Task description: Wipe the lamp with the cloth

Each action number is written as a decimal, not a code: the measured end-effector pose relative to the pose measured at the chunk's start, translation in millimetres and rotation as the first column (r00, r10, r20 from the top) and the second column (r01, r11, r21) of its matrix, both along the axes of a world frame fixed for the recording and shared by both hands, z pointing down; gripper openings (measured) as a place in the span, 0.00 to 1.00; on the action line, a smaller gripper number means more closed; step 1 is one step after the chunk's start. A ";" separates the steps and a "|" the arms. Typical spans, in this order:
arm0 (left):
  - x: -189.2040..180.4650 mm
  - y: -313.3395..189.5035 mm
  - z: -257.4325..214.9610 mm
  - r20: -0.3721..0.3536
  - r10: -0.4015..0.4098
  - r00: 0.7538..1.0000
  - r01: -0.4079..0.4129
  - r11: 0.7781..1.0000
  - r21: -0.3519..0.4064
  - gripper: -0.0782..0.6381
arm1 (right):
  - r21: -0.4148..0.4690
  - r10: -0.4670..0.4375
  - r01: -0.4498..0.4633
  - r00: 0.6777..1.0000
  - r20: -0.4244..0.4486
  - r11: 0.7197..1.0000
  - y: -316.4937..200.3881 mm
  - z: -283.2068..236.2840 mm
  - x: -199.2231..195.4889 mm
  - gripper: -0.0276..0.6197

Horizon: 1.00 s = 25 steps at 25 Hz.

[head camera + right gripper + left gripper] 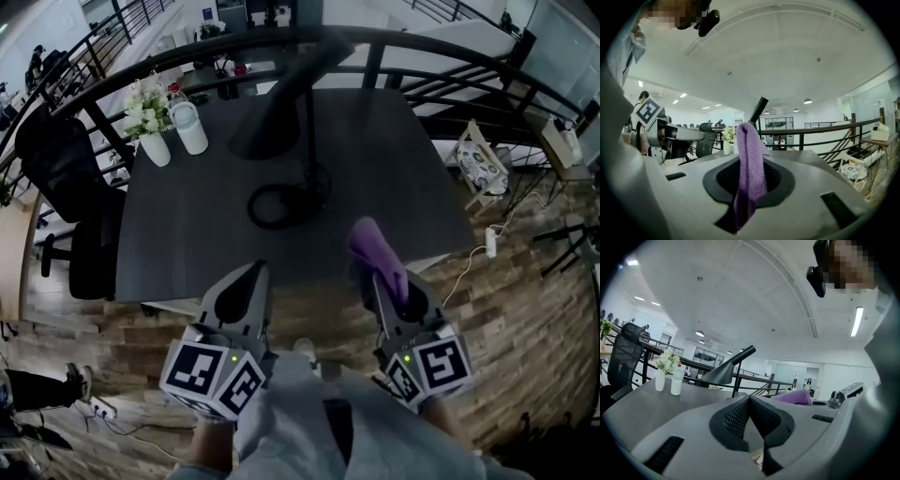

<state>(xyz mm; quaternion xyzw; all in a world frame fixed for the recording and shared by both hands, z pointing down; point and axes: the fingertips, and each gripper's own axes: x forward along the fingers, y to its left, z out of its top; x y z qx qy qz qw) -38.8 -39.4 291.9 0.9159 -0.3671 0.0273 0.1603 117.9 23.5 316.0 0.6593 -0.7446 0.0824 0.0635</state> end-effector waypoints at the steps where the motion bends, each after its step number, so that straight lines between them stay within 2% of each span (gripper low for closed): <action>1: 2.0 -5.2 -0.3 -0.003 0.002 1.000 -0.002 1.000 0.002 0.13 | 0.004 0.001 -0.001 1.000 -0.004 1.000 -5.0 -1.2 1.6 0.13; 14: 2.5 -56.0 0.8 -0.001 -0.015 1.000 0.015 0.999 0.033 0.13 | 0.068 0.034 -0.032 0.999 -0.025 0.997 -64.6 -11.8 19.4 0.13; 19: -0.5 -65.4 2.6 0.002 -0.025 1.000 0.024 0.999 0.035 0.13 | 0.084 0.024 -0.021 0.999 -0.031 0.996 -79.2 -15.0 18.7 0.13; 25: -2.6 -68.9 0.3 -0.004 -0.037 0.999 0.037 0.999 0.034 0.13 | 0.143 0.056 -0.048 0.997 -0.056 0.989 -97.4 -36.5 27.5 0.13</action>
